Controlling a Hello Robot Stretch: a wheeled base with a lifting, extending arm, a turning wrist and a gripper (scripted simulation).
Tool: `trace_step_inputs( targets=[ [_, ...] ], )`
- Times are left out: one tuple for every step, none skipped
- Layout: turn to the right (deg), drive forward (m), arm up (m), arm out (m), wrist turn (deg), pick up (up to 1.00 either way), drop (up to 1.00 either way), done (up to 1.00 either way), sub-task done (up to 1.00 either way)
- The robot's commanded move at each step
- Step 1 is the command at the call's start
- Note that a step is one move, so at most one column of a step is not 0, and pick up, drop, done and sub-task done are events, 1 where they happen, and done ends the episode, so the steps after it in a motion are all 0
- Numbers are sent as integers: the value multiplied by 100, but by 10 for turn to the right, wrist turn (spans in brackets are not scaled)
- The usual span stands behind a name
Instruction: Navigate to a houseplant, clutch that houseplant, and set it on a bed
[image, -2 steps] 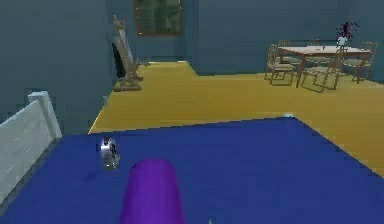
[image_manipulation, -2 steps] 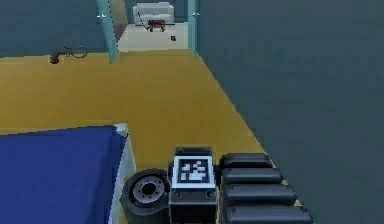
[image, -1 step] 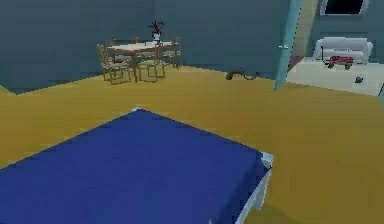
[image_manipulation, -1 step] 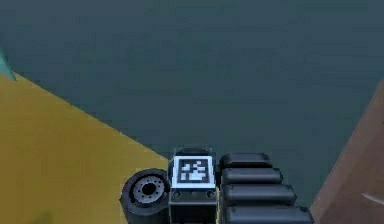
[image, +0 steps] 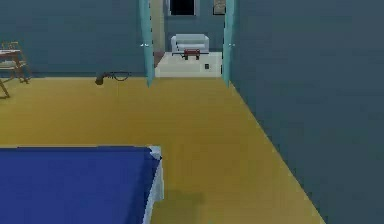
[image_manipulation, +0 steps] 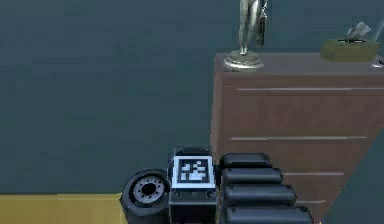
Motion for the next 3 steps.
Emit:
trace_step_inputs(
  targets=[
    [-450, 0, 0, 0, 0, 0, 0, 0, 0],
    [-450, 0, 0, 0, 0, 0, 0, 0, 0],
    [-450, 0, 0, 0, 0, 0, 0, 0, 0]
  ],
)
